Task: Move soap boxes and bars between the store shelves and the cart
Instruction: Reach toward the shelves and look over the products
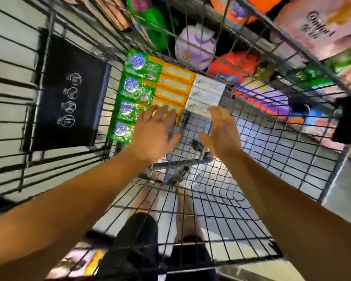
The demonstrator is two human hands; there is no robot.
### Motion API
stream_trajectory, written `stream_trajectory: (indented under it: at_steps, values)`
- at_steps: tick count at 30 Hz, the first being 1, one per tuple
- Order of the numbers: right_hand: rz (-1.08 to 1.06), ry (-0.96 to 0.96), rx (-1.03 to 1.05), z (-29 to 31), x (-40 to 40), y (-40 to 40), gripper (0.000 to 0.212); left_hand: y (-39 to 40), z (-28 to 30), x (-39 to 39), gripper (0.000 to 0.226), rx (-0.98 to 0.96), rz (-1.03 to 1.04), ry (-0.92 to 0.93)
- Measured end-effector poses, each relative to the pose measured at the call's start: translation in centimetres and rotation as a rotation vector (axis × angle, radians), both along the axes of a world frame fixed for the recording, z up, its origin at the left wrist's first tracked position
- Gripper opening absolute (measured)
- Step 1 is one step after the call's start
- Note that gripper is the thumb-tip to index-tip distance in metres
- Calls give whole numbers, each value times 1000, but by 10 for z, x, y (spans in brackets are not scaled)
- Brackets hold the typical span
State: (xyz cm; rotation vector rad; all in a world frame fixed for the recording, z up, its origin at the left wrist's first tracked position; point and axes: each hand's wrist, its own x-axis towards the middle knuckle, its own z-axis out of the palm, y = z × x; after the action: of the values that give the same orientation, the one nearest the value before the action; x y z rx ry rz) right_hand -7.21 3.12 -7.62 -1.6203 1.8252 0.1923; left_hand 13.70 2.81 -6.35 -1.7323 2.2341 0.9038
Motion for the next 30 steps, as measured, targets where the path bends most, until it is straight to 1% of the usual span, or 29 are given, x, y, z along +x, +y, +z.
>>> stream_trajectory:
  at_steps: [3, 8, 9, 11, 14, 17, 19, 22, 24, 26, 27, 29, 30]
  values:
    - [-56, 2, -53, -24, 3, 1, 72, -6, -15, -3, 71, 19, 58, 27]
    - [-152, 30, -139, -49, 6, 6, 71, -7, -36, -9, 73, 15, 90, 67]
    - [-166, 36, -168, -51, 7, 6, 67, -7, -37, -10, 72, 15, 100, 77]
    - [-172, 59, -220, -56, 6, 5, 51, -8, -38, -13, 71, 27, 104, 90]
    - [-193, 42, -233, -61, 3, 3, 33, -10, -37, -18, 70, 22, 82, 125]
    - [-261, -68, -183, -54, -2, -2, 27, -13, -32, -22, 70, -5, 77, 166]
    - [-300, -119, -92, -40, -8, -4, 25, -16, -28, -22, 72, -4, 81, 186]
    - [-308, -218, 34, -15, -14, 0, 26, -20, -23, -24, 70, 23, 20, 220]
    - [-302, -301, 83, -2, -15, 2, 27, -23, -21, -26, 64, 89, -30, 263]
    - [-315, -389, 98, 4, -14, 4, 22, -25, -19, -26, 58, 198, -5, 301]
    - [-356, -456, 96, 6, -12, 3, 18, -25, -19, -23, 56, 210, 23, 321]
    - [-423, -540, 6, 2, -10, -4, 10, -26, -20, -14, 53, 171, 76, 339]
    - [-396, -497, -81, -3, -11, -9, 19, -27, -21, -8, 52, 146, 99, 340]
